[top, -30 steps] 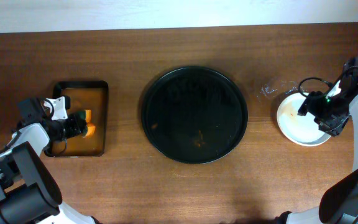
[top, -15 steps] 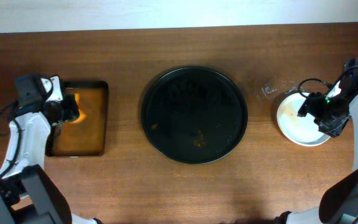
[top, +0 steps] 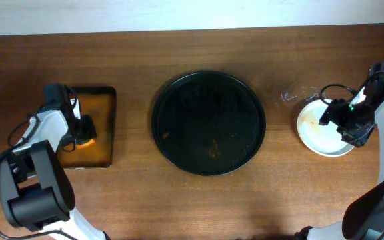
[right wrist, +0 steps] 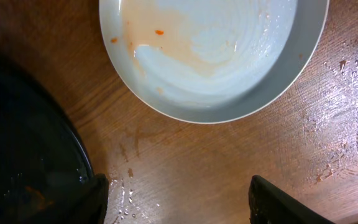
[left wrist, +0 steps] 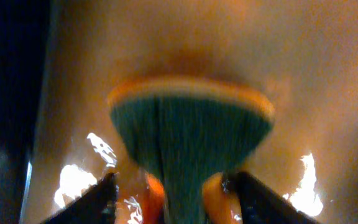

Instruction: Clean dirty plates on tray and stack at the side

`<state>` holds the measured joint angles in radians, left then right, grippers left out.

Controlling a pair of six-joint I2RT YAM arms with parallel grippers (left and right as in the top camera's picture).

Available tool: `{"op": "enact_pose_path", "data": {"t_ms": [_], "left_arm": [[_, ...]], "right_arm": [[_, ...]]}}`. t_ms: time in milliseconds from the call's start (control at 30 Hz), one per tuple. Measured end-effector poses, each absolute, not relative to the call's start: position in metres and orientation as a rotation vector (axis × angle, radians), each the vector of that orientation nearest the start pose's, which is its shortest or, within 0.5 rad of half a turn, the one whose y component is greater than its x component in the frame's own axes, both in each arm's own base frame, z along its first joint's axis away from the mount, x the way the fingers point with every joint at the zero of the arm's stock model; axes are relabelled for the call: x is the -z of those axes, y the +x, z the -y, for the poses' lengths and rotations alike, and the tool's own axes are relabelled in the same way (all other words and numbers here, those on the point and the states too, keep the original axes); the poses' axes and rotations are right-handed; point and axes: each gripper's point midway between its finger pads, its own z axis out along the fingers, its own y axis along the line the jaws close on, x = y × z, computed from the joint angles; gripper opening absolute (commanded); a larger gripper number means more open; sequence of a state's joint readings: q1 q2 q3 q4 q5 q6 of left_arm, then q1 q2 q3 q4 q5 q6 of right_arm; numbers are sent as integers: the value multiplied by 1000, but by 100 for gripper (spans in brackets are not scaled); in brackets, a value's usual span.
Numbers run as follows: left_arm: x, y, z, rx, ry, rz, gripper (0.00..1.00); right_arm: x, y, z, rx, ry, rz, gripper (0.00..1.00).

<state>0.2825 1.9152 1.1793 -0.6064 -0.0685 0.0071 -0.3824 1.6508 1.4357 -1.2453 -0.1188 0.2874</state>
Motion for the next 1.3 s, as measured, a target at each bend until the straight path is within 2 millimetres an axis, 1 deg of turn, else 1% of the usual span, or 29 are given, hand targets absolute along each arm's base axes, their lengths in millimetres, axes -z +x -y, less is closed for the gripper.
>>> {"op": "enact_pose_path", "data": {"t_ms": [33, 67, 133, 167, 267, 300, 333, 367, 400, 433, 467, 500, 533, 567, 633, 700, 733, 767, 800, 900, 967, 1000, 1033, 1067, 1100, 1167, 1200, 1300], "left_arm": [[-4, 365, -118, -143, -414, -2914, 65], [-8, 366, -118, -143, -414, -2918, 66], [-26, 379, -117, -149, -391, -2883, 67], [-39, 384, -113, -155, -370, -2851, 67], [-89, 398, -94, -166, -283, -2729, 70], [-98, 401, -88, -166, -253, -2710, 74], [-101, 401, -83, -166, -222, -2712, 99], [-99, 396, -76, -168, -174, -2741, 99], [-96, 390, -67, -164, -130, -2777, 99], [-92, 378, -59, -156, -106, -2835, 99], [-88, 362, -53, -147, -99, -2904, 99], [-84, 342, -49, -137, -129, -2988, 99], [-82, 330, -48, -133, -156, -3032, 99], [-81, 315, -44, -107, -185, -3095, 99], [-81, 303, -37, -47, -226, -3143, 99], [-83, 299, -34, -23, -241, -3125, 99], [-87, 295, -32, -15, -240, -3098, 99], [-94, 291, -31, -8, -236, -3042, 99], [-100, 288, -29, 1, -231, -2989, 99], [-137, 279, -23, 30, -202, -2735, 99], [-165, 267, -20, 36, -174, -2505, 99], [-173, 261, -19, 36, -166, -2443, 99], [-180, 251, -18, 34, -160, -2381, 99], [-185, 242, -17, 31, -156, -2339, 99], [-195, 232, -15, 32, -148, -2276, 99], [-213, 225, -14, 28, -139, -2187, 99], [-218, 223, -14, 27, -137, -2166, 99], [-217, 222, -14, 27, -137, -2166, 99]], "right_arm": [[-140, 305, 101, -172, 984, -2856, 75], [-140, 305, 101, -172, 984, -2856, 77], [-140, 305, 101, -171, 983, -2855, 79], [-140, 306, 101, -171, 979, -2852, 79], [-141, 312, 100, -169, 956, -2835, 82], [-141, 317, 98, -168, 934, -2828, 83], [-142, 325, 94, -175, 884, -2816, 87], [-144, 336, 84, -194, 787, -2808, 90], [-145, 343, 72, -211, 693, -2813, 92], [-146, 347, 56, -228, 575, -2835, 98], [-146, 347, 46, -241, 499, -2854, 99], [-145, 344, 34, -253, 418, -2883, 99], [-144, 342, 29, -259, 383, -2900, 99], [-143, 337, 24, -267, 361, -2924, 99], [-141, 324, 20, -273, 341, -2980, 99], [-141, 320, 20, -274, 333, -2988, 99], [-141, 314, 19, -274, 330, -2989, 99], [-143, 311, 18, -270, 325, -2970, 99], [-148, 308, 18, -263, 313, -2932, 99], [-179, 297, 16, -234, 265, -2745, 99], [-204, 278, 13, -203, 209, -2592, 99], [-210, 270, 12, -193, 201, -2560, 99], [-214, 264, 11, -189, 196, -2542, 99], [-218, 259, 11, -186, 191, -2528, 99], [-221, 257, 10, -184, 187, -2515, 99], [-221, 257, 10, -183, 186, -2514, 99], [-219, 258, 10, -184, 188, -2520, 99], [-209, 262, 11, -191, 196, -2562, 99]]}}
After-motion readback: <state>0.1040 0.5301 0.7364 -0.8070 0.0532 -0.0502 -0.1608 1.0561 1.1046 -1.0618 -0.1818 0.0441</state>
